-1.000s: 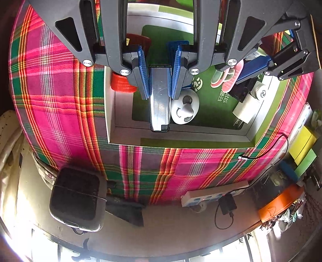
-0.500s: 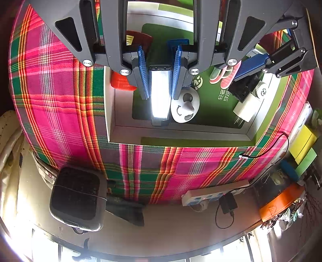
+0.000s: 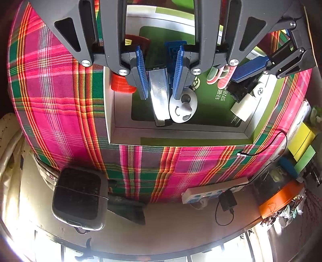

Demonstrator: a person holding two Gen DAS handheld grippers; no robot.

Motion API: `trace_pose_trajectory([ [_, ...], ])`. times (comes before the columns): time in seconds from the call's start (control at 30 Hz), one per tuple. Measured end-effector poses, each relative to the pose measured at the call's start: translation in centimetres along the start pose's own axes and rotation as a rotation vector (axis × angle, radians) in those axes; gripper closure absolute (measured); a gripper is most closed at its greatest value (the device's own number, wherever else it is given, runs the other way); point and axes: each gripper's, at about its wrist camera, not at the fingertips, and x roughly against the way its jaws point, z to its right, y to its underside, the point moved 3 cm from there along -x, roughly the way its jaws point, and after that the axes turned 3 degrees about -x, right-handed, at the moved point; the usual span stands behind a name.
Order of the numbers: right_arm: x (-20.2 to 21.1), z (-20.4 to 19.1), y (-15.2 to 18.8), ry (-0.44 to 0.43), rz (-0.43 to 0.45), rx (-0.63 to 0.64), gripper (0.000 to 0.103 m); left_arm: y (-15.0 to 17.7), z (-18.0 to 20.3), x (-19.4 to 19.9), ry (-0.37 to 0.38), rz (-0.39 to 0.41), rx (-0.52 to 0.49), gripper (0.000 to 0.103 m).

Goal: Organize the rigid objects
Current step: 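Lower the black stick into the tray with the right tool while the left tool lowers the pink hook, then open both tools to release the black stick and pink hook in the tray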

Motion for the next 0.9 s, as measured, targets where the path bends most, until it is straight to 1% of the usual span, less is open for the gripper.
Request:
trace_pose_trajectory([
  [0.1, 0.3, 0.0, 0.0, 0.005, 0.008, 0.0, 0.075, 0.0, 0.0, 0.1, -0.002, 0.0, 0.002, 0.071],
  [0.17, 0.5, 0.0, 0.0, 0.007, 0.012, -0.003, 0.07, 0.1, 0.0, 0.2, -0.004, 0.0, 0.002, 0.071],
  [0.23, 0.7, -0.1, 0.1, 0.002, 0.016, -0.008, 0.069, 0.2, 0.0, 0.4, -0.008, 0.001, 0.002, 0.071],
  [0.53, 2.7, -0.5, 0.7, -0.016, 0.051, -0.011, 0.069, 0.6, -0.1, 2.0, -0.045, 0.03, -0.007, 0.07],
  [0.67, 3.9, -0.5, 1.2, -0.02, 0.072, -0.014, 0.069, 1.1, 0.0, 3.1, -0.065, 0.056, -0.01, 0.07],
  [0.77, 5.0, -0.5, 1.7, -0.035, 0.087, -0.023, 0.069, 1.6, -0.1, 4.1, -0.066, 0.069, -0.004, 0.07],
  [0.87, 6.2, -0.5, 2.2, -0.037, 0.109, -0.029, 0.069, 2.0, -0.6, 5.2, -0.11, 0.093, 0.002, 0.07],
  [0.9, 6.6, -0.5, 2.4, -0.035, 0.117, -0.03, 0.069, 2.2, -0.7, 5.4, -0.112, 0.095, 0.005, 0.07],
])
